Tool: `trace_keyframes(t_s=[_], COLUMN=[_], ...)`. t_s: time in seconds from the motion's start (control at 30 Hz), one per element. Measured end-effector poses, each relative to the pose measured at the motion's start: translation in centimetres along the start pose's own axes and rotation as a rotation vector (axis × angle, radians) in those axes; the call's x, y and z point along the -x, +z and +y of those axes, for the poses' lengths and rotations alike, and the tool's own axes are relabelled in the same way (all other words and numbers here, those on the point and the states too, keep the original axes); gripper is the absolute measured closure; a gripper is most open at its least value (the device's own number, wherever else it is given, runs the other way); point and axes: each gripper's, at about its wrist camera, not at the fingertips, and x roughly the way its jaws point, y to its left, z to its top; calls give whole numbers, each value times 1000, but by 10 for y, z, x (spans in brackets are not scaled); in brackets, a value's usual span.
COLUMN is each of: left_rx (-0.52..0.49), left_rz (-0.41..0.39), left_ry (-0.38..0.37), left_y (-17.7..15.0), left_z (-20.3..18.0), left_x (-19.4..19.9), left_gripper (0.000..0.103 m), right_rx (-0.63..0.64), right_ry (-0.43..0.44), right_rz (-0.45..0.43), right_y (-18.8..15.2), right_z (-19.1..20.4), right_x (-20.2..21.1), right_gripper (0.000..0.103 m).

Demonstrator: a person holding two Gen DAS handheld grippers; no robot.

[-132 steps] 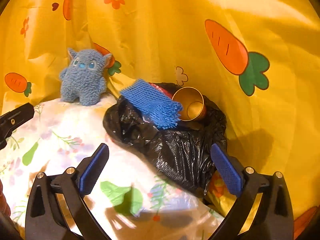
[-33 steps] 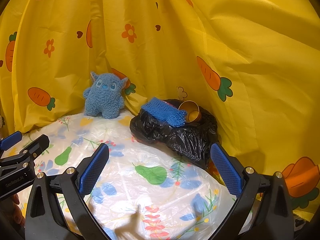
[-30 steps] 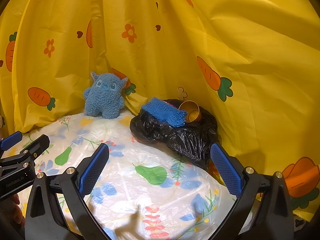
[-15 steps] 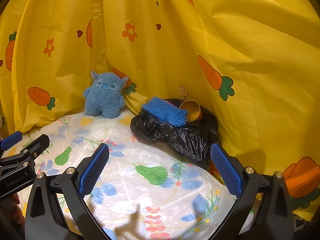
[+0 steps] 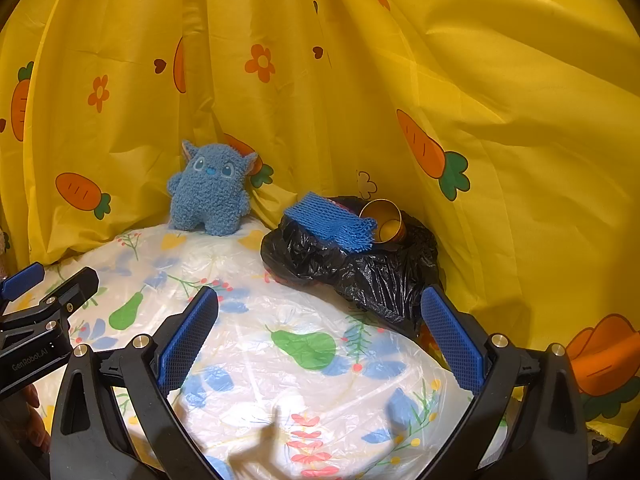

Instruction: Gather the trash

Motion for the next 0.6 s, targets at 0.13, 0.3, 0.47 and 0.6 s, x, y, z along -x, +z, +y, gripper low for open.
trace_keyframes(t_s=[0.13, 0.3, 0.47, 0.6], left_rx=[1, -1, -1, 0], left_rz=[0, 2, 2, 2], left_ry=[0, 0, -1, -3], left_y=[-1, -2, -2, -2], left_z=[1, 2, 2, 3], left_x=[-1, -2, -1, -1], left_gripper=[5, 5, 5, 6], right_rx=[1, 3, 4, 4], right_ry=[0, 4, 8, 7], right_rz=[-1, 3, 1, 2], right_y=[-1, -1, -1, -1], right_z=[0, 2, 1, 1], right_x=[0, 0, -1, 0], right_gripper=[6, 6, 6, 6])
